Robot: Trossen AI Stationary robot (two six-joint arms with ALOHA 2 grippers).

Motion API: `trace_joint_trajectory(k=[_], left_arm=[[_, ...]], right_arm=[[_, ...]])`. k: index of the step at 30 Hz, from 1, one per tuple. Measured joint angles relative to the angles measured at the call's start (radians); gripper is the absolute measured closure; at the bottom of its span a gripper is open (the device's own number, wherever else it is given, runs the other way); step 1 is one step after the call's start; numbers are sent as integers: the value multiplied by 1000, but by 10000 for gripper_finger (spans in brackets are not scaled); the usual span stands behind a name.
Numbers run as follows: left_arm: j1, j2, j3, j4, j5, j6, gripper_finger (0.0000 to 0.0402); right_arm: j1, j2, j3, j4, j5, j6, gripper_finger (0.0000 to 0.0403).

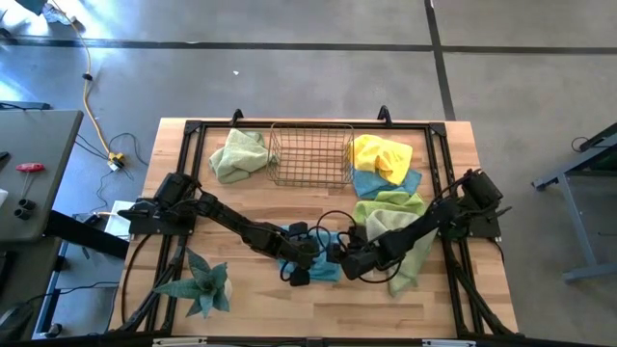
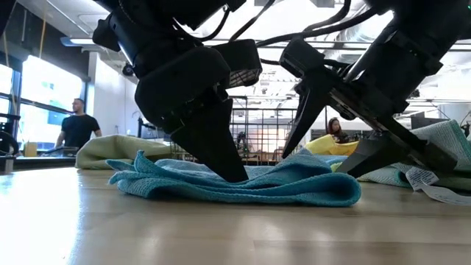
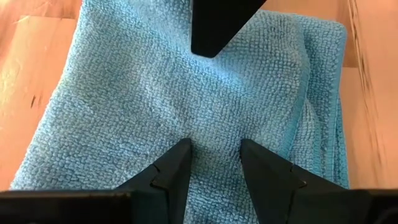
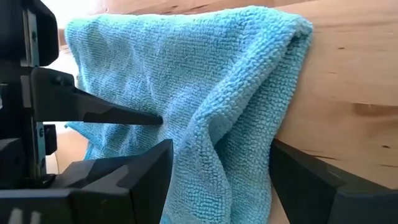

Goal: Fold microfiber towels
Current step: Put the left blue towel in the wire basket

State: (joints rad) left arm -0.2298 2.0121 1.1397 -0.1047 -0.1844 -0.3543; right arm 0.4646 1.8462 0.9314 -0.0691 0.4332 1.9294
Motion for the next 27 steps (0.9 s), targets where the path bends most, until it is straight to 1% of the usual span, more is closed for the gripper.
trace_joint_trajectory(k=[3, 6, 8, 11, 15, 22, 25, 27], left_arm=[[0, 0, 0, 0, -7, -1, 268], [0, 0, 0, 0, -7, -1, 268], [0, 0, 0, 0, -8, -2, 268], [0, 0, -1, 0, -10, -11, 268], [0, 0, -1, 0, -11, -19, 268], [0, 1, -1, 0, -25, -39, 268], [0, 1, -1, 2, -33, -54, 268], [2, 1, -1, 5, -33, -61, 268]], right_arm=[[0, 0, 0, -9, -1, 1, 153], [-2, -1, 4, -47, -25, 2, 156], [-3, -1, 5, -78, -48, 9, 164], [-4, -1, 5, -102, -68, 11, 187], [-4, 0, 3, -113, -71, 2, 234], [-1, 2, 0, -127, -39, -1, 339], [0, 3, -1, -132, -24, -31, 386], [-1, 3, -1, -131, -15, -54, 396]])
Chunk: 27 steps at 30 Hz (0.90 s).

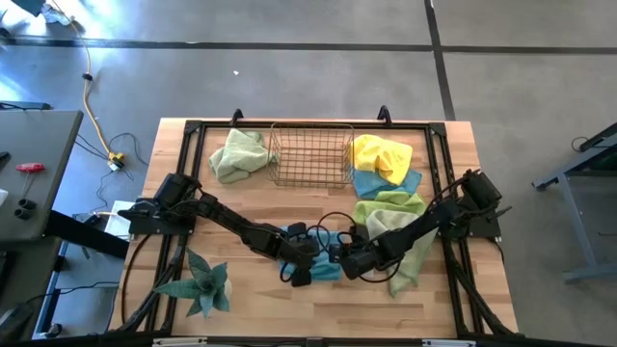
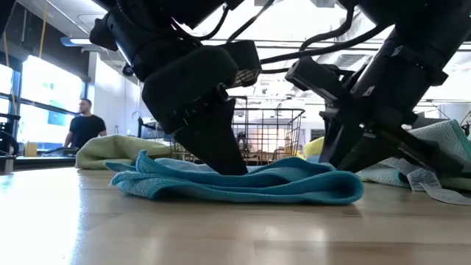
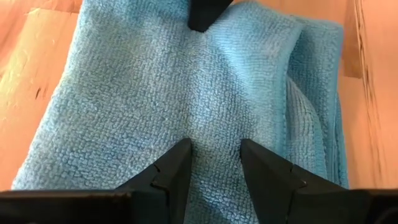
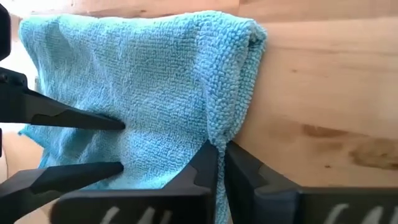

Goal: Fold microfiber towels
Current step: Put the left blue towel in the wire basket

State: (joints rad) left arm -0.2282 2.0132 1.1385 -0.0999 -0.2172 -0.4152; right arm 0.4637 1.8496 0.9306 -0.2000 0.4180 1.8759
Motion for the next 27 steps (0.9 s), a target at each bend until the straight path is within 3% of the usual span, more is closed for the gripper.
trace_joint_trajectory(k=[10, 21, 27], left_arm=[[21, -67, -4, -13, 8, -30, 268], [65, -346, -2, -156, -4, -21, 268], [83, -515, 0, -204, -78, 8, 268]], right_arm=[[-4, -25, -3, -14, 10, -74, 401], [-24, -181, -1, -37, -29, -265, 402], [-82, -326, 0, -53, -53, -451, 402]])
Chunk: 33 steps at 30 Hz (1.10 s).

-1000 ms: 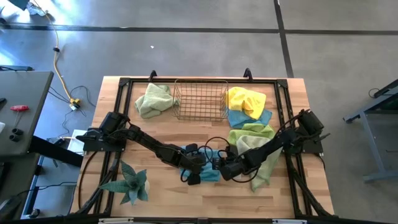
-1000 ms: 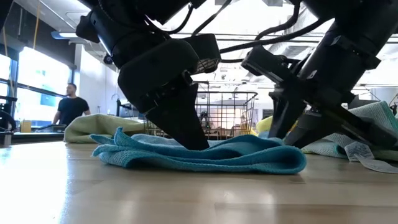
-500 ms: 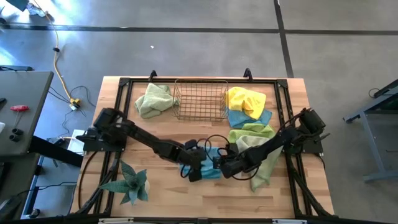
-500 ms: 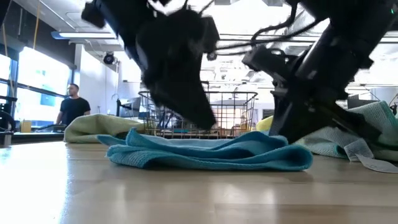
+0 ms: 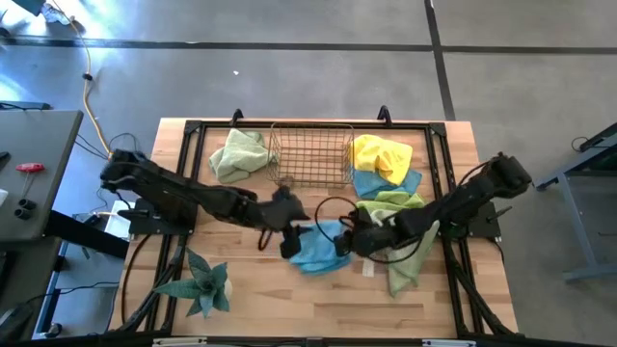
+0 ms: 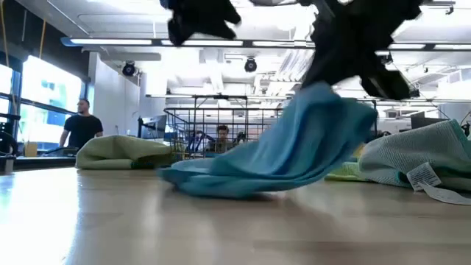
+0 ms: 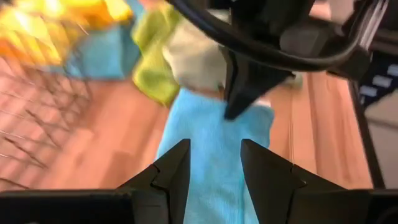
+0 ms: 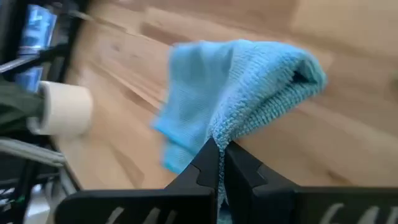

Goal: Fold microfiber towels
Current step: Put the left blue towel in the wire basket

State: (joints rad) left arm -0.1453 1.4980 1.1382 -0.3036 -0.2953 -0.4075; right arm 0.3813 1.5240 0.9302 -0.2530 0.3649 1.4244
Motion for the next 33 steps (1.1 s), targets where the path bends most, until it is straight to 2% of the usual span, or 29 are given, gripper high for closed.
trace_joint_trajectory(k=[7, 13, 19, 27, 33], left_arm=[[3, -169, 0, -24, -114, 55, 268], [3, -254, 0, -46, -201, 71, 268], [3, -276, 1, -41, -264, 71, 268], [3, -275, 0, -49, -301, 62, 268], [4, -275, 0, -49, -352, 61, 268]], right_arm=[[-136, -151, 0, 45, -19, -225, 403], [-289, -212, 1, 240, -142, -410, 403], [-475, -213, 8, 476, -321, -509, 403], [-688, -173, 77, 506, -468, -556, 403], [-760, -53, 174, 505, -546, -576, 403]])
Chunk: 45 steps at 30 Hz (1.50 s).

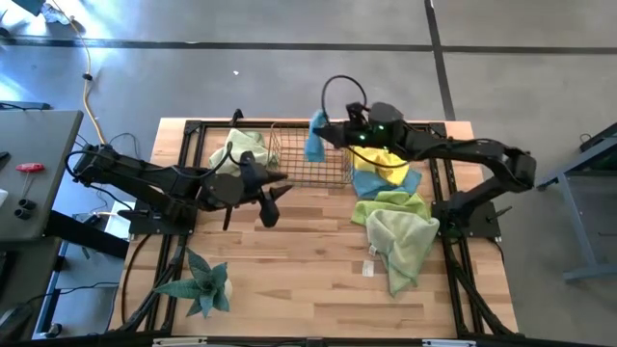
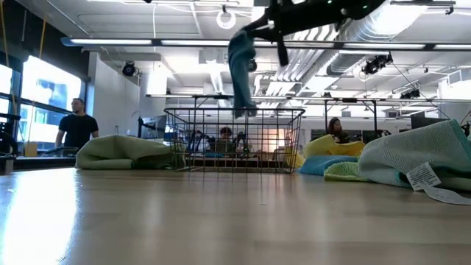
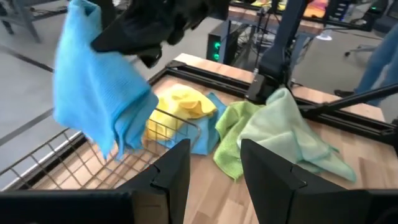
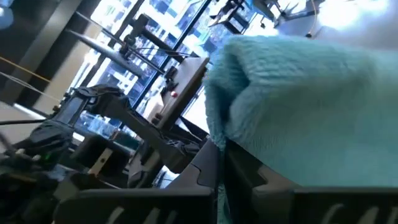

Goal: Fold microfiber towels
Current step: Put the left blue towel in the wire basket

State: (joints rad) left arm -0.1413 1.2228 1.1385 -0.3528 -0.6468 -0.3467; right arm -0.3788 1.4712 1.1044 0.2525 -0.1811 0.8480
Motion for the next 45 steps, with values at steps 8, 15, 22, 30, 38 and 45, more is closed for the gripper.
trace_joint_trajectory(k=[8, 15, 22, 30, 38, 45], left_arm=[[25, 0, 0, -54, -12, 2, 268], [61, 0, 0, -100, -12, 10, 268], [98, 0, 0, -101, -11, 44, 268], [117, 0, 0, -101, 14, 49, 268], [117, 0, 0, -100, 14, 70, 268], [117, 0, 0, -100, 14, 70, 268]], right_arm=[[-54, 173, 113, -1, -29, 1, 403], [-64, 289, 163, 5, -67, 27, 403], [-62, 319, 177, -6, -72, 31, 403], [-53, 319, 178, -21, -54, 34, 403], [-6, 327, 178, -65, 58, 7, 403], [16, 410, 178, 123, 7, 127, 403]])
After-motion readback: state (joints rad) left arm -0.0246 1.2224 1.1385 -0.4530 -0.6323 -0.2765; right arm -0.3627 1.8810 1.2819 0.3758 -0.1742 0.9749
